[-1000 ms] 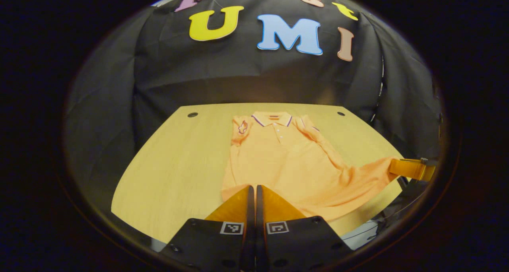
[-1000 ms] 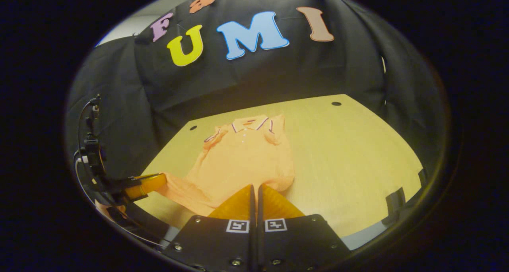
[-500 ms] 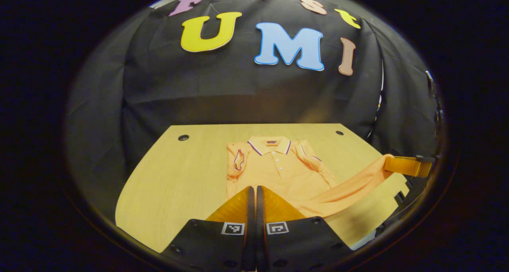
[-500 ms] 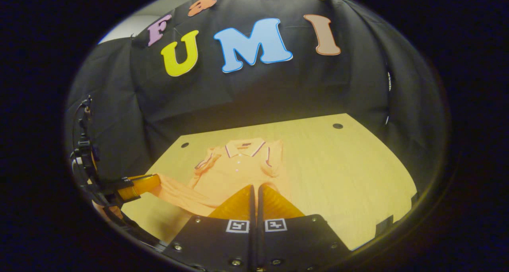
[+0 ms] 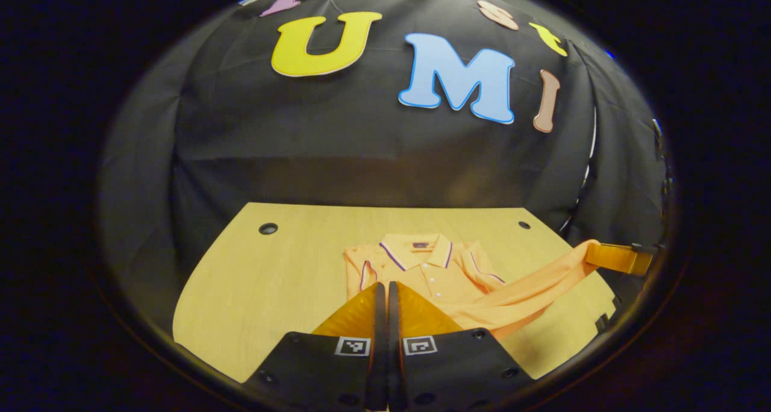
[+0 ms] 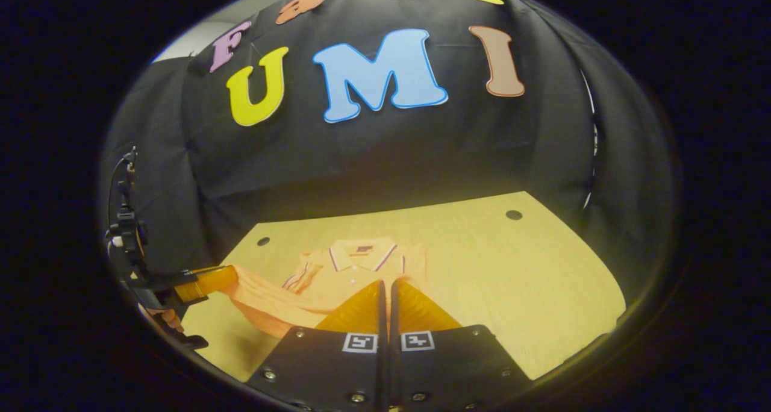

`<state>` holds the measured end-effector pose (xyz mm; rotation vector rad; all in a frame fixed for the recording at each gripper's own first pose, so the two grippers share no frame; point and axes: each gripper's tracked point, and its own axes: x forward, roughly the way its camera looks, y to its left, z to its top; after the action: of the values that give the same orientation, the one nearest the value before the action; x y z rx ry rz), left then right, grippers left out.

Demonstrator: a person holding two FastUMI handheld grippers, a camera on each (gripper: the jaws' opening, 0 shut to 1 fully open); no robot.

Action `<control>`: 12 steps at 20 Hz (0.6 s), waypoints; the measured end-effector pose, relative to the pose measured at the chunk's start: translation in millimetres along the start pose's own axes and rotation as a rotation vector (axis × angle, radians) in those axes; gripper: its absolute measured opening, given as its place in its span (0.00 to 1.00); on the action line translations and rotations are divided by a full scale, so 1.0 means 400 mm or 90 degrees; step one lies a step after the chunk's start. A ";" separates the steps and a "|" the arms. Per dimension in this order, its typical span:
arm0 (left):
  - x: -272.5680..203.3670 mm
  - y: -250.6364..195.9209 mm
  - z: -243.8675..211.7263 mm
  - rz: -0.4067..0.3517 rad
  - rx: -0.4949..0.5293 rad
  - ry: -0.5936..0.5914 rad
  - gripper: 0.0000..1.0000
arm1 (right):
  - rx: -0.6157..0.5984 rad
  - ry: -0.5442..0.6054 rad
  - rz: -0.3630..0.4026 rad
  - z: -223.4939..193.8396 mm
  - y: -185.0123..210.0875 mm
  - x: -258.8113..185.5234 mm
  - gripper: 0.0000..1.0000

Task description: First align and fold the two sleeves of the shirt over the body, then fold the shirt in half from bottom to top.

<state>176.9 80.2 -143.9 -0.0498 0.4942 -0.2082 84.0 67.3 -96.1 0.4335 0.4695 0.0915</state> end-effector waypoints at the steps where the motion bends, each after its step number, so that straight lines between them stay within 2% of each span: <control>1: 0.021 0.006 0.019 -0.002 -0.001 -0.002 0.06 | -0.003 0.000 -0.001 0.014 0.005 0.018 0.00; 12: 0.226 0.077 0.120 0.004 -0.008 -0.040 0.07 | -0.025 -0.012 -0.028 0.135 0.023 0.220 0.00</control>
<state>283.1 91.3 -147.0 -0.0672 0.4333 -0.1974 187.1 71.1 -85.9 0.3845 0.4577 0.0538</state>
